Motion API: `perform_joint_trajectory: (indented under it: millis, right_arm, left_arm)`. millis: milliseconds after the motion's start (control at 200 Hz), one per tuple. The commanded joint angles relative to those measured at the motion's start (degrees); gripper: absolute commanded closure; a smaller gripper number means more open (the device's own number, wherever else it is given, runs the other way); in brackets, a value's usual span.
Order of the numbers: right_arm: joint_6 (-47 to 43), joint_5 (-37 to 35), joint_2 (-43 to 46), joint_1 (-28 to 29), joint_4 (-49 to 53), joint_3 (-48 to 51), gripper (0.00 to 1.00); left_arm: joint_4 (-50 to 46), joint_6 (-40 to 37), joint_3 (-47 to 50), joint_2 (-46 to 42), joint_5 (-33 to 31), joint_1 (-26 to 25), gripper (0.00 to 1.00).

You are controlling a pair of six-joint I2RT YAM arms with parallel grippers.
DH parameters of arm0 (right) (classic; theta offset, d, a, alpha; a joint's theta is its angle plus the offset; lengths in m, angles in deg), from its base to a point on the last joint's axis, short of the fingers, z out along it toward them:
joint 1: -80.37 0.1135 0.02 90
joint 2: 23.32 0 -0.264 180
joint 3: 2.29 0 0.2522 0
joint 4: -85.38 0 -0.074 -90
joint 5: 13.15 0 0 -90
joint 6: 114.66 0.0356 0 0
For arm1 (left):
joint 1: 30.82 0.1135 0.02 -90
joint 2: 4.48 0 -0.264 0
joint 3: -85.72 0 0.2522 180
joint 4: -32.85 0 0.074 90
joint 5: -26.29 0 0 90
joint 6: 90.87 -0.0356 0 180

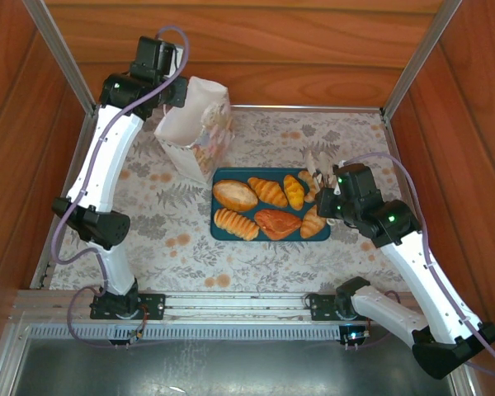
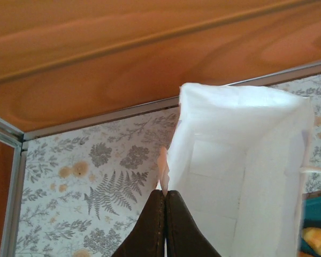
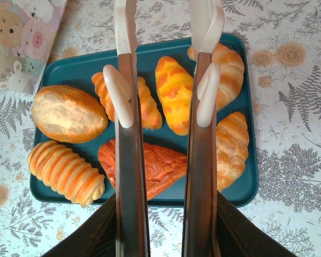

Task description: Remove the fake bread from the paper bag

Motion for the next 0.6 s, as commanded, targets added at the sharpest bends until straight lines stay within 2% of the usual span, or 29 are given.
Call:
perform_joint_trajectory:
  millis: [0,135,230,305,410,515,595]
  right_arm:
    - [0.9,-0.5,0.5,-0.6,-1.2,-0.4,0.60]
    - [1.0,-0.8,0.5,-0.6,-1.1,-0.1,0.60]
    - [0.9,-1.1,0.6,-0.6,-1.1,-0.1,0.60]
    - [0.6,-1.8,0.5,-0.7,-1.0,-0.1,0.60]
    - [-0.7,-2.1,-0.5,-1.2,-0.9,-0.5,0.61]
    - [-2.2,-2.7,-1.9,-2.2,-0.6,-1.5,0.61]
    - [-3.4,-2.8,-2.6,-3.6,-0.7,-2.1,0.61]
  left_arm:
    - [-0.5,1.0,-2.8,1.8,-1.0,1.2,1.00]
    - [-0.5,1.0,-3.5,2.6,-2.7,2.7,1.00]
    - [-0.5,1.6,-2.3,2.5,0.2,4.5,1.00]
    - [-0.5,1.7,-1.4,2.4,-0.6,5.0,1.00]
    - [-0.5,1.6,-1.0,2.1,-4.1,5.2,0.66]
    - [-0.5,1.5,-0.7,1.2,-4.6,5.5,0.44]
    - [-0.6,1.3,0.3,-0.2,-4.0,5.6,0.41]
